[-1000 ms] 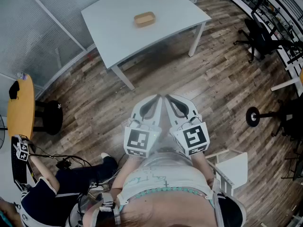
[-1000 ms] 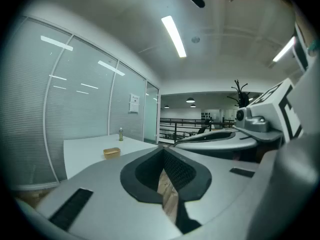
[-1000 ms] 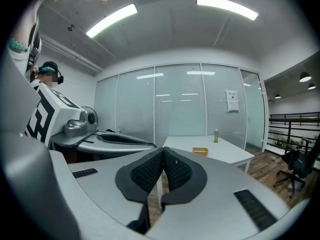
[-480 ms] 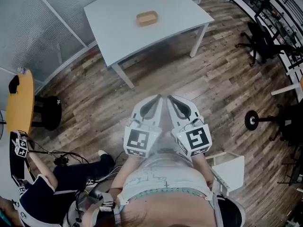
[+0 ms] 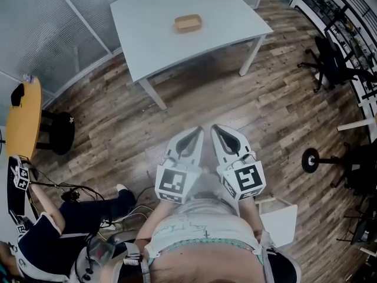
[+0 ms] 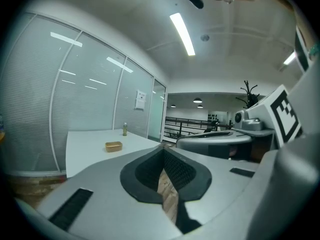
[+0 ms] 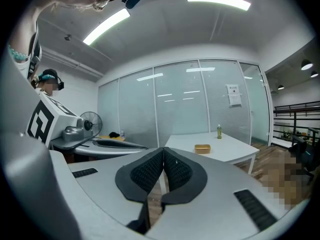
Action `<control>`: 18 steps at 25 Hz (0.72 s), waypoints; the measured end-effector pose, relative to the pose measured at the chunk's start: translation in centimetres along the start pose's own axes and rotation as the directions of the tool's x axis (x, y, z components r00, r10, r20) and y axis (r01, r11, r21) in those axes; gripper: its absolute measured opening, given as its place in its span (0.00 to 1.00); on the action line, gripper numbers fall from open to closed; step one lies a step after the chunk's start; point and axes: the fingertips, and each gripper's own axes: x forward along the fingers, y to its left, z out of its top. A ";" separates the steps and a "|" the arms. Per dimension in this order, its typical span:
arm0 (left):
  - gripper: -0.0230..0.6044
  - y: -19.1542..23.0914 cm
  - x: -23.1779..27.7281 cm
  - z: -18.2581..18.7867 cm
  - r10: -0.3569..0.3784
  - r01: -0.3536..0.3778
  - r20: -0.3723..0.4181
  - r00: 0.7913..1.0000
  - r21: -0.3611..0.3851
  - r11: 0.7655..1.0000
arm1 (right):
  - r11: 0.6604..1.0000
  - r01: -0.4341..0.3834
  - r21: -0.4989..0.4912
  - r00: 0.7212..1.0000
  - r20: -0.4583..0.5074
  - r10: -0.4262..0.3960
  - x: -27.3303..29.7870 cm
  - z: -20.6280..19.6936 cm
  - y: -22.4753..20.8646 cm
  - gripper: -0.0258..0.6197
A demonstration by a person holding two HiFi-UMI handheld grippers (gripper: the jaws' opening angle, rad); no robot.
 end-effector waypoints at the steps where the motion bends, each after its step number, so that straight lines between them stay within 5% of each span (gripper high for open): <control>1: 0.04 0.4 0.4 0.0 -0.003 0.003 -0.001 1.000 -0.001 1.000 | 1.000 -0.003 -0.002 1.000 0.001 0.003 0.5 0.0 -0.1 0.04; 18: 0.04 13.2 12.0 5.8 -0.098 0.098 0.043 0.994 0.018 0.995 | 0.998 0.051 -0.037 0.999 0.020 -0.051 15.9 4.5 -5.9 0.04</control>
